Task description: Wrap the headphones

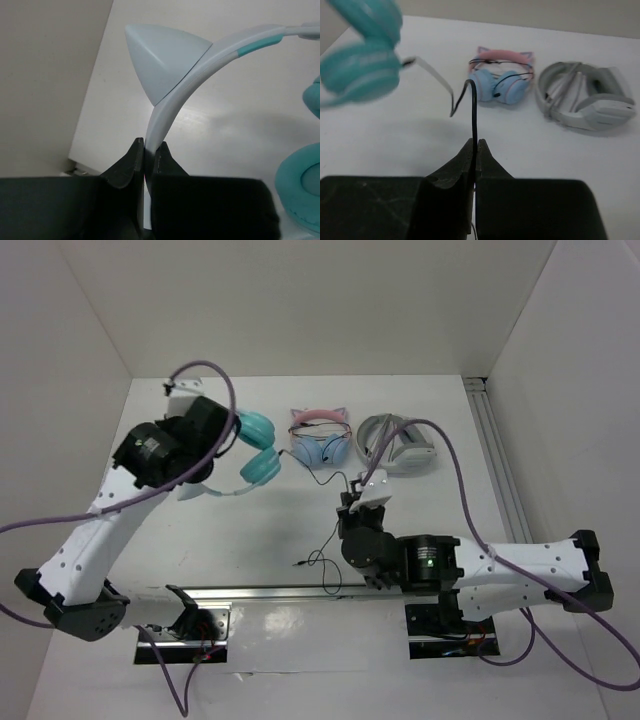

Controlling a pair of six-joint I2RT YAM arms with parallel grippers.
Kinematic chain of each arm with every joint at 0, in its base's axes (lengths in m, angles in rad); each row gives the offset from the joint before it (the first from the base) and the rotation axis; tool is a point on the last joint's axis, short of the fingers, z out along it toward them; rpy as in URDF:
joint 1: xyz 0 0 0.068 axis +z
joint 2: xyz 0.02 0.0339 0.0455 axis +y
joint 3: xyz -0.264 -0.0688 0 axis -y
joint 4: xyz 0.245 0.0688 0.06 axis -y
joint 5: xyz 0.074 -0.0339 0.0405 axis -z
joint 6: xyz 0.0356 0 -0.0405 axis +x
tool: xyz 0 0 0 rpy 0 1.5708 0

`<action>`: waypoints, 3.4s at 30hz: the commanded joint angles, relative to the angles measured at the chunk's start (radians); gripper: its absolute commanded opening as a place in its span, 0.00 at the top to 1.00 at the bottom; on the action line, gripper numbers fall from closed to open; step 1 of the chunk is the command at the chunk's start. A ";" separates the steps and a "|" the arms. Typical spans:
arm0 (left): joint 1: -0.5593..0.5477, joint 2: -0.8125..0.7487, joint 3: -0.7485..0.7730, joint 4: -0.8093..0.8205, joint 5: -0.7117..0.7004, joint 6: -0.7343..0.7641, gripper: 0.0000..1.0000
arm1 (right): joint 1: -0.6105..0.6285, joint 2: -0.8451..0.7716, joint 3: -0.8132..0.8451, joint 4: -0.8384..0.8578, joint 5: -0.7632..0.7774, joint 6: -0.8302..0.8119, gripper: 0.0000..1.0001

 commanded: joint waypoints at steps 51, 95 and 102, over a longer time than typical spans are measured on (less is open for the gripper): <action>-0.711 0.011 -0.465 0.359 0.705 0.598 1.00 | -0.116 -0.165 0.015 0.642 0.152 -0.930 1.00; -0.711 -0.383 -0.281 0.781 0.561 0.373 1.00 | -0.168 -0.337 -0.331 0.495 -0.828 -0.419 0.80; -0.711 -0.391 -0.285 0.862 0.506 0.308 1.00 | -0.252 -0.204 -0.467 0.825 -0.948 -0.321 0.60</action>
